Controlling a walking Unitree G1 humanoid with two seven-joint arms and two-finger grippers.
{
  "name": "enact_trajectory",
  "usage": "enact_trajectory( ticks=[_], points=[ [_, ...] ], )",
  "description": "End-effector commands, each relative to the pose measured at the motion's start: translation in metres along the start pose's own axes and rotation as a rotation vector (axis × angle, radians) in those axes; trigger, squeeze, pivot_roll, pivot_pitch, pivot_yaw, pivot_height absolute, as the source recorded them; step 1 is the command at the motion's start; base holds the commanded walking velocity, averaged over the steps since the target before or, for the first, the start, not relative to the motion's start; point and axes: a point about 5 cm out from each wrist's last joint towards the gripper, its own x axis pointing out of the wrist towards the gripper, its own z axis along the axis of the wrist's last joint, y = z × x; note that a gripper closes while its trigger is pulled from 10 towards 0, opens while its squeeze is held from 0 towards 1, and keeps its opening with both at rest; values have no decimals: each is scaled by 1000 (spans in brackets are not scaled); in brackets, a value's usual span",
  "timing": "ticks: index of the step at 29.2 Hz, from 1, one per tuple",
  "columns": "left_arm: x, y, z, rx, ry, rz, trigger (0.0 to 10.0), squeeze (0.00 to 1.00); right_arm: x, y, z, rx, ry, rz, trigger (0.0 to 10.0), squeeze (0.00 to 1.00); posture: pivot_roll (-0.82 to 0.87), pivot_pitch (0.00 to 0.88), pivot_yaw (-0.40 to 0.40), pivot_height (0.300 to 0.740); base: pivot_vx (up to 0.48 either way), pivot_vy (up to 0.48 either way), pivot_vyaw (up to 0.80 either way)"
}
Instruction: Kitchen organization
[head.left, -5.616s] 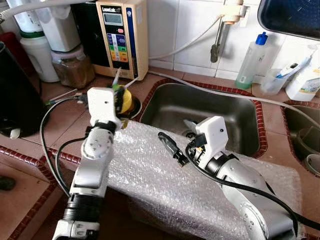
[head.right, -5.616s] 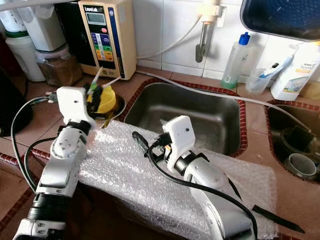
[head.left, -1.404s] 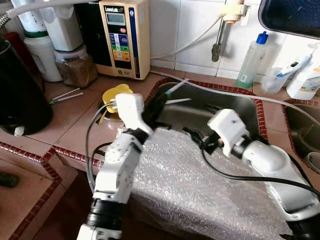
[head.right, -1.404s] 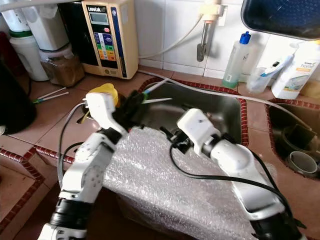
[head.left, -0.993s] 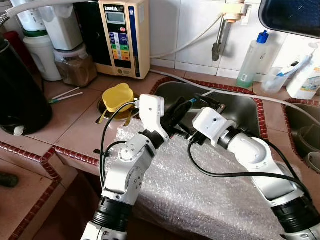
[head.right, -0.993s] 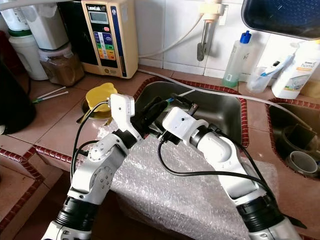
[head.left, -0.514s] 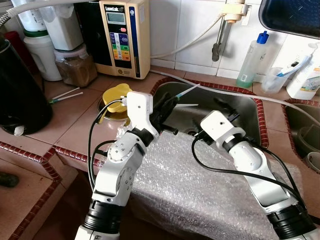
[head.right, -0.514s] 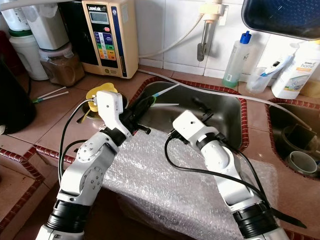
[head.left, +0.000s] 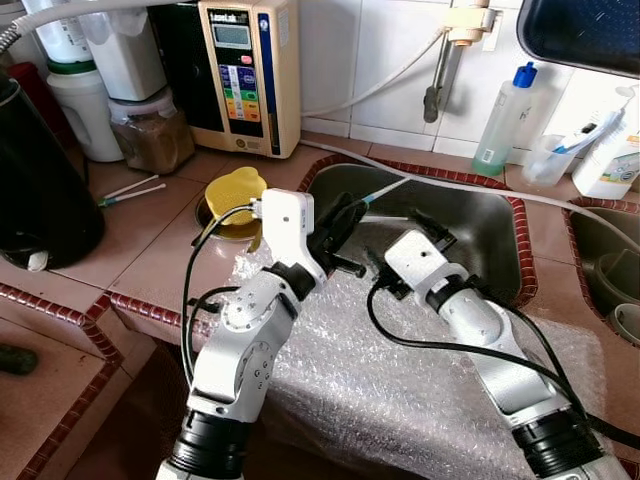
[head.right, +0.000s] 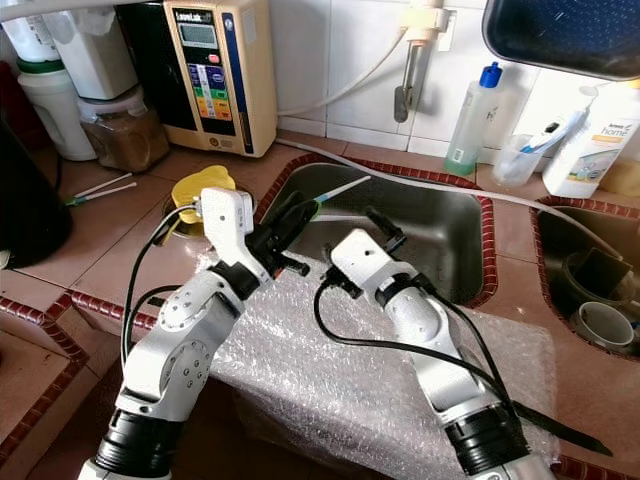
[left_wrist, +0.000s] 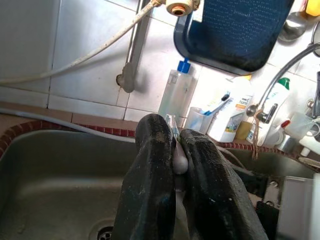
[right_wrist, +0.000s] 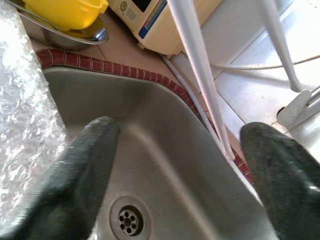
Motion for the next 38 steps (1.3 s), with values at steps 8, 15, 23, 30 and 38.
enact_trajectory(
  ticks=[8,15,23,30,38],
  points=[
    [-1,-4,-1,-2,16,-21,2902,0,5,-12,8,-19,-50,-63,0,0,-7,0,5,740,0,0,0],
    [0,-4,-3,-3,20,-20,3059,0,5,-15,9,-17,-61,-71,0,0,-9,0,3,740,0,0,0],
    [0,-4,-3,-1,19,-16,3137,0,5,-13,8,-10,-63,-56,0,0,-9,0,1,740,0,0,0],
    [0,-3,-3,-4,20,-17,3137,0,5,-13,9,-3,-78,-56,0,0,-10,0,1,740,0,0,0],
    [0,-5,-5,-8,26,-22,2980,0,5,-13,11,5,-94,-55,0,0,-9,0,0,740,0,0,0]
  ],
)
